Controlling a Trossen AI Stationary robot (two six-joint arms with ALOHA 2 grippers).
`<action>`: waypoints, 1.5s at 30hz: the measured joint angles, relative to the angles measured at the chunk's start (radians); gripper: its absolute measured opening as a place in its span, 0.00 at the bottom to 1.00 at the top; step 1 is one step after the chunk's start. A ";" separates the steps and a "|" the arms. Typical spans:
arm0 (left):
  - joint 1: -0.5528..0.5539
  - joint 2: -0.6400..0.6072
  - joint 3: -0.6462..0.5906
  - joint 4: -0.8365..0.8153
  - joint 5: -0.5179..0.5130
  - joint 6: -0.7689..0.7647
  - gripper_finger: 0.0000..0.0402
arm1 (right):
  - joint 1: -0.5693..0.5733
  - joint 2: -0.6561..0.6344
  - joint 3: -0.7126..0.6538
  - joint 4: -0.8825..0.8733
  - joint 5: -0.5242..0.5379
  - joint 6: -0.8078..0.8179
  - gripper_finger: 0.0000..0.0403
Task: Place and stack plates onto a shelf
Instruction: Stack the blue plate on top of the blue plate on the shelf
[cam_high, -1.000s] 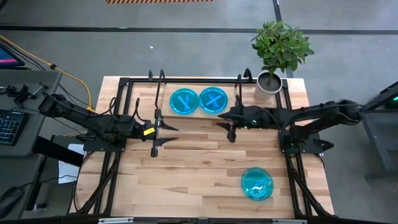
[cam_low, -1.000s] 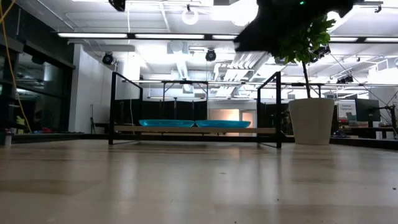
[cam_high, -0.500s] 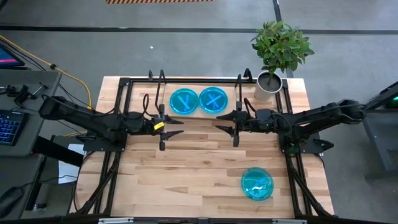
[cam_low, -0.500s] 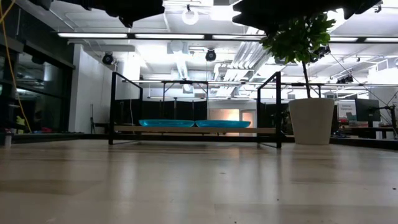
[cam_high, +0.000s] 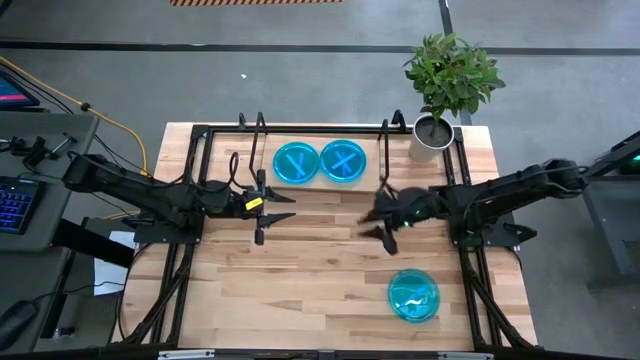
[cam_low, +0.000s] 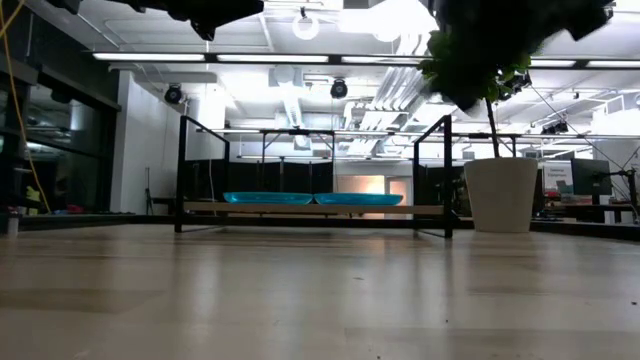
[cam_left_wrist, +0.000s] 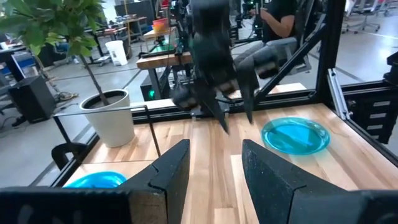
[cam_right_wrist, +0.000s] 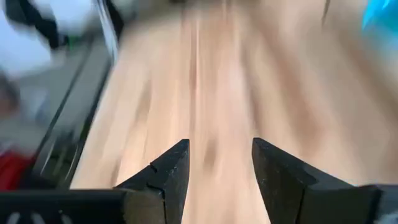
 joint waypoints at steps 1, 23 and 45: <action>-0.002 0.000 0.000 0.000 0.000 0.000 0.34 | 0.014 0.000 0.000 -0.084 -0.025 0.054 0.39; -0.004 0.000 0.000 0.012 0.000 -0.007 0.34 | 0.388 0.000 -0.174 -0.386 0.008 0.686 0.39; -0.005 0.000 0.000 0.011 0.000 -0.005 0.34 | 0.387 0.156 -0.171 -0.367 -0.039 0.659 0.37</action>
